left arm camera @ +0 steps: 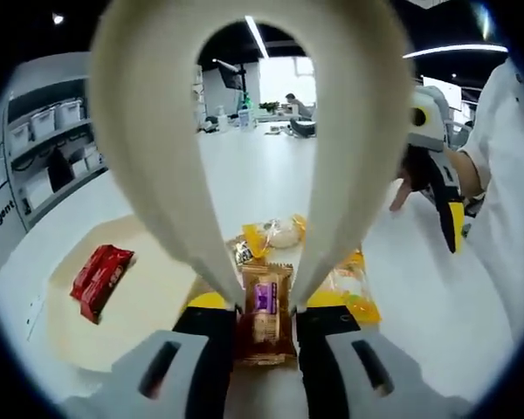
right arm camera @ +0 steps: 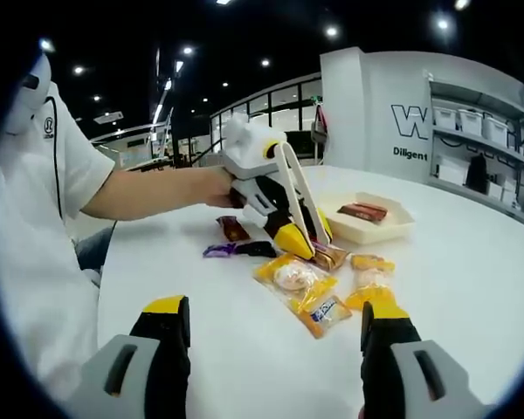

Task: Place the target food into the container with the food tongs after gripping and lifting it, then release it inside without dropping or visibly crushing the food.

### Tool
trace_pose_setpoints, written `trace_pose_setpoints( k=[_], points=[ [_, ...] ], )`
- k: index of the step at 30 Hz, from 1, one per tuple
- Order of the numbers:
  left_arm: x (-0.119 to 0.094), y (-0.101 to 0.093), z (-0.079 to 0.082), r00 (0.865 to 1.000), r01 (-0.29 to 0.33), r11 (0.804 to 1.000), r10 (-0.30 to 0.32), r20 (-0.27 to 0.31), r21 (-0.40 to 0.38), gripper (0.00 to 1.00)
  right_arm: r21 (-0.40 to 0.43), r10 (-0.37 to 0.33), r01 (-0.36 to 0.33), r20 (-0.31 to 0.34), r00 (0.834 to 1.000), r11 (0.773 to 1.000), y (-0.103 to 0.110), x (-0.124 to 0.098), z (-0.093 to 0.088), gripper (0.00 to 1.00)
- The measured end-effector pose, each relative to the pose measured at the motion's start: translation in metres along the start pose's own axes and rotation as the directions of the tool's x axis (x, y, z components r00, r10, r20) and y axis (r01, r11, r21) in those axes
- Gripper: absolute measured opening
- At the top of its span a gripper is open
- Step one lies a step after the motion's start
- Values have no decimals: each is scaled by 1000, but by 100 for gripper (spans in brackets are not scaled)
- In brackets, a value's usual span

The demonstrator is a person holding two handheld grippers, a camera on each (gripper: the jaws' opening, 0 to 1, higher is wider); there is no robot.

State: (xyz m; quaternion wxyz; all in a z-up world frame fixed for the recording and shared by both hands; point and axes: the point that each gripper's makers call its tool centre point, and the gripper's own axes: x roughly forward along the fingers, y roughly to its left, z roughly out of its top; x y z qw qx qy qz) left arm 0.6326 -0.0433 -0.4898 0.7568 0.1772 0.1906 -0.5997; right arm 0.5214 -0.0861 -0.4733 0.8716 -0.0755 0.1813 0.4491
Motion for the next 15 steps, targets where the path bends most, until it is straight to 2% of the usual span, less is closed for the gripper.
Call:
trace_pose_setpoints(
  k=[15],
  points=[
    [2, 1, -2, 1000, 22, 998, -22, -6, -53, 26, 2, 2, -2, -1, 1000, 1000, 1, 1, -1, 79]
  ],
)
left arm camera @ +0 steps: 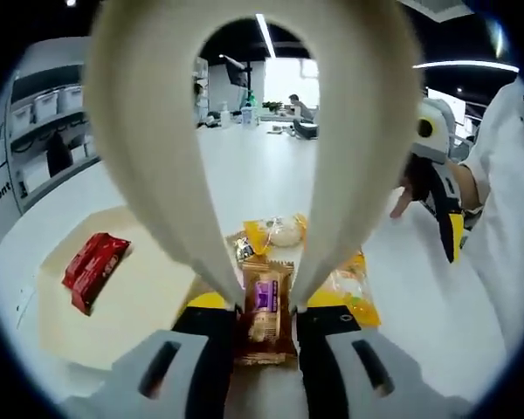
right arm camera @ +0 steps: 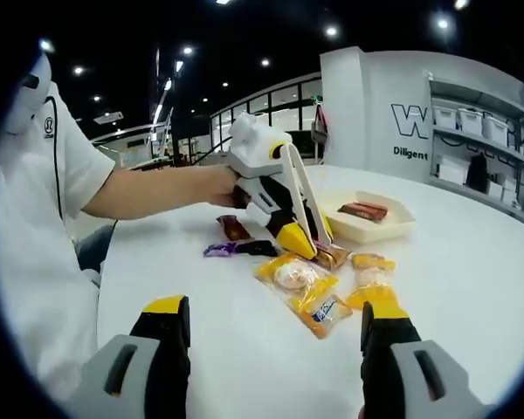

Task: Place the target food into the container with the food tongs after gripping and lifting it, then release it inside without dropping or visibly crushing the food.

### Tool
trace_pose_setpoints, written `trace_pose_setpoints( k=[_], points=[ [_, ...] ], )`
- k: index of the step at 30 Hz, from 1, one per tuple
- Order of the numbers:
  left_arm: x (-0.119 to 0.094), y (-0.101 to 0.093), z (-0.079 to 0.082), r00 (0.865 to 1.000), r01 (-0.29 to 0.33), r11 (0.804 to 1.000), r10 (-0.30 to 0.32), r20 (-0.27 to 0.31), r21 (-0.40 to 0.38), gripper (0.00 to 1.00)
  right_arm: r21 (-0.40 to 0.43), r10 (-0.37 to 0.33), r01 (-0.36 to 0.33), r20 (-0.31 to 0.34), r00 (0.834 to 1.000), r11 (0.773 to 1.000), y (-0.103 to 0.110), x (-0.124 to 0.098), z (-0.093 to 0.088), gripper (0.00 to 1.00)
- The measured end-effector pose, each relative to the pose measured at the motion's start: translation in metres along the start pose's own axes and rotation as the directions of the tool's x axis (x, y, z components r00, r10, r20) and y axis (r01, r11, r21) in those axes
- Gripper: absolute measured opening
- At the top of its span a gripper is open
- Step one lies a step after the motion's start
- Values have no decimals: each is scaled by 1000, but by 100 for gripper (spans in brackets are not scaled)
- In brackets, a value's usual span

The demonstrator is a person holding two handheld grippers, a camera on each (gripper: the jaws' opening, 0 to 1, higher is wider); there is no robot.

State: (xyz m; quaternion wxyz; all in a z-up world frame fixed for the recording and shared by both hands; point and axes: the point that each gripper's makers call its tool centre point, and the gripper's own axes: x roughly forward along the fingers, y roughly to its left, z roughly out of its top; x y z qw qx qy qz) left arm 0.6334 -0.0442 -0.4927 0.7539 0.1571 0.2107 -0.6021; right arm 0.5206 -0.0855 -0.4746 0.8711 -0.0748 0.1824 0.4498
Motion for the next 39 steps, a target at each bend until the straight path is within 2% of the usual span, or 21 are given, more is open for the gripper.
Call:
trace_pose_setpoints(
  k=[18, 32, 39],
  points=[
    [-1, -4, 4, 1000, 1, 1000, -1, 14, 18, 22, 1, 0, 0, -2, 1000, 1000, 0, 0, -1, 79],
    [-10, -4, 11, 1000, 3, 1000, -4, 28, 29, 21, 2, 3, -3, -2, 1000, 1000, -1, 0, -1, 79],
    [-18, -4, 19, 999, 0, 999, -2, 50, 35, 20, -2, 3, -3, -3, 1000, 1000, -1, 0, 0, 79]
  ],
)
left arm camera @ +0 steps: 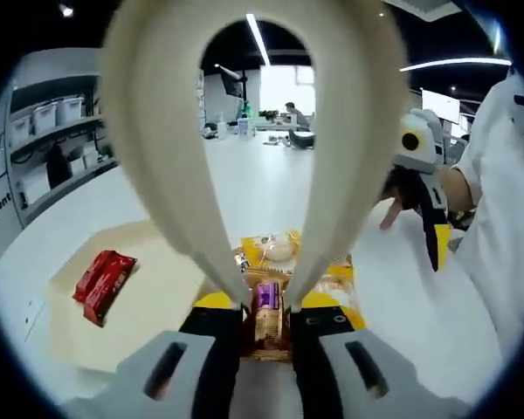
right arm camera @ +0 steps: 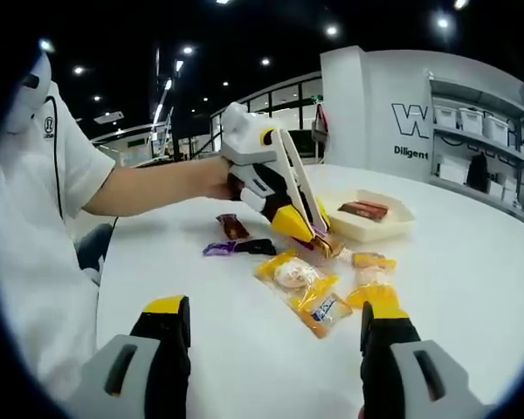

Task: Place the target food into the container with the food tongs after gripping and lifting it, then release it inside without dropping or visibly crushing the food.

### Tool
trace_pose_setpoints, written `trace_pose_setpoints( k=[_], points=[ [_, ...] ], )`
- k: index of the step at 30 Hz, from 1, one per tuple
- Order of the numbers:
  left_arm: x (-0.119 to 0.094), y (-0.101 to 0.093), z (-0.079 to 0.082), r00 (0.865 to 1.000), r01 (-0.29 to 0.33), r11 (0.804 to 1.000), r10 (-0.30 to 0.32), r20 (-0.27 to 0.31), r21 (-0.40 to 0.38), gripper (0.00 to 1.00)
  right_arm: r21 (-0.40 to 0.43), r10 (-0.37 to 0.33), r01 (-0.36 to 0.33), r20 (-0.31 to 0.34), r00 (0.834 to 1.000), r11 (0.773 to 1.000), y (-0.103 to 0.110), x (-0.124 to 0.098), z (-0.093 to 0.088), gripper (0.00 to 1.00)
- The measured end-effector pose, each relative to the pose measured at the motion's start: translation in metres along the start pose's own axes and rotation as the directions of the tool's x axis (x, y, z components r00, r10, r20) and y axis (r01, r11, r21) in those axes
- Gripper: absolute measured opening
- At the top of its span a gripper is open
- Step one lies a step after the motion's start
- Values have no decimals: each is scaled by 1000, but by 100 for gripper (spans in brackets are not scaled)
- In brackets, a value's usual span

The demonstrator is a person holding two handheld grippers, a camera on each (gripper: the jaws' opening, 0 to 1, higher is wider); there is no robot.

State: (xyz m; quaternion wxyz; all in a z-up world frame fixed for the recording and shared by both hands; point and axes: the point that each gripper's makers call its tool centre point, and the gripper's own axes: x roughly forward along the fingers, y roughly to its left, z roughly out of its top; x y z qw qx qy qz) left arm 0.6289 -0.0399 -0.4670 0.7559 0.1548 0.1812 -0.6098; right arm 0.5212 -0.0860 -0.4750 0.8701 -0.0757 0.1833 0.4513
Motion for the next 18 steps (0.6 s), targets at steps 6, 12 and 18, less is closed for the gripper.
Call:
trace_pose_setpoints(
  k=[6, 12, 18],
  points=[
    [-1, 0, 1, 1000, 0, 1000, 0, 2, 1, 20, -3, 2, -2, 1, 1000, 1000, 1, 0, 1, 79],
    [-4, 0, 5, 1000, 1, 1000, -1, 14, -4, 20, -5, 1, -1, 1, 1000, 1000, 0, 0, 2, 79],
    [-12, 4, 15, 999, -1, 1000, 2, 42, -11, 19, -7, 3, -3, 3, 1000, 1000, 1, 0, 3, 78]
  ],
)
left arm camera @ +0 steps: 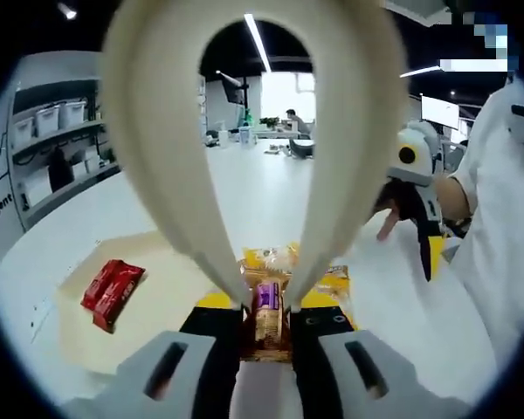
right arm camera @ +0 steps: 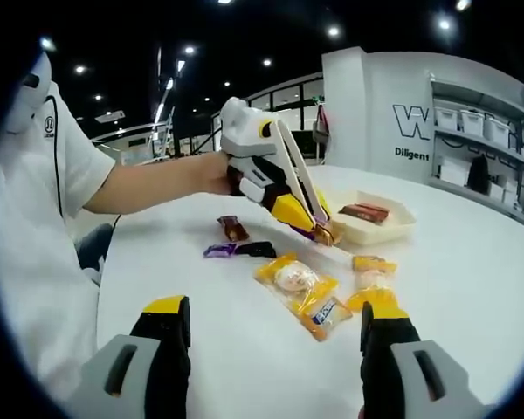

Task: Place the target food into the container with the food tongs after gripping and lifting it, then release it inside without dropping or visibly crushing the food.

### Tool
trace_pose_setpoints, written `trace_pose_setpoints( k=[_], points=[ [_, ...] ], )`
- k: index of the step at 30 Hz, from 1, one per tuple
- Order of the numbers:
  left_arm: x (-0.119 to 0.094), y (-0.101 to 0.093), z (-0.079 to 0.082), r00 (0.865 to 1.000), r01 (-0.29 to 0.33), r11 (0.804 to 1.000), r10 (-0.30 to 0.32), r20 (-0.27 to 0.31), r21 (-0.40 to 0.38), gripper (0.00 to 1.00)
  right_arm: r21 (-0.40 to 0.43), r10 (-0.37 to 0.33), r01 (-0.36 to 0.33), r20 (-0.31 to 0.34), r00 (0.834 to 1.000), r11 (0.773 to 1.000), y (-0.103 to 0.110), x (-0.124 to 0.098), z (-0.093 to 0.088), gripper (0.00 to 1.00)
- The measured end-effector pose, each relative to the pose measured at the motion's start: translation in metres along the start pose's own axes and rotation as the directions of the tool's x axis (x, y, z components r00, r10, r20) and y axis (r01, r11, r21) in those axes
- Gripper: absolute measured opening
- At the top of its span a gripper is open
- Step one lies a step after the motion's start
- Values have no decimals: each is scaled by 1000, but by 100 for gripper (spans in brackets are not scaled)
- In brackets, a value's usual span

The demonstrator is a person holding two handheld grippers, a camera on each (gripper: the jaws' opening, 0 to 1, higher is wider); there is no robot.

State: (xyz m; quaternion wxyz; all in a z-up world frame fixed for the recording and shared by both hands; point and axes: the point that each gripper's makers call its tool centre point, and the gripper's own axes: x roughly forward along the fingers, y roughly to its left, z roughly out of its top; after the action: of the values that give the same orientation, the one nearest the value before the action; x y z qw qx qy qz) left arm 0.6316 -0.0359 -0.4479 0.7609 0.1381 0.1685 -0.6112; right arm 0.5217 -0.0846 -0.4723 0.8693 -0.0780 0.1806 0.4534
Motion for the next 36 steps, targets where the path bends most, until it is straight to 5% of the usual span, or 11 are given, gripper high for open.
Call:
trace_pose_setpoints(
  k=[23, 36],
  points=[
    [-14, 41, 23, 999, -47, 999, 47, 11, 11, 19, 3, -5, 5, -2, 1000, 1000, -1, -1, -1, 78],
    [1, 70, 17, 998, -55, 998, 55, 0, -10, 19, 9, -10, 10, -7, 1000, 1000, -3, -2, -4, 78]
  ],
)
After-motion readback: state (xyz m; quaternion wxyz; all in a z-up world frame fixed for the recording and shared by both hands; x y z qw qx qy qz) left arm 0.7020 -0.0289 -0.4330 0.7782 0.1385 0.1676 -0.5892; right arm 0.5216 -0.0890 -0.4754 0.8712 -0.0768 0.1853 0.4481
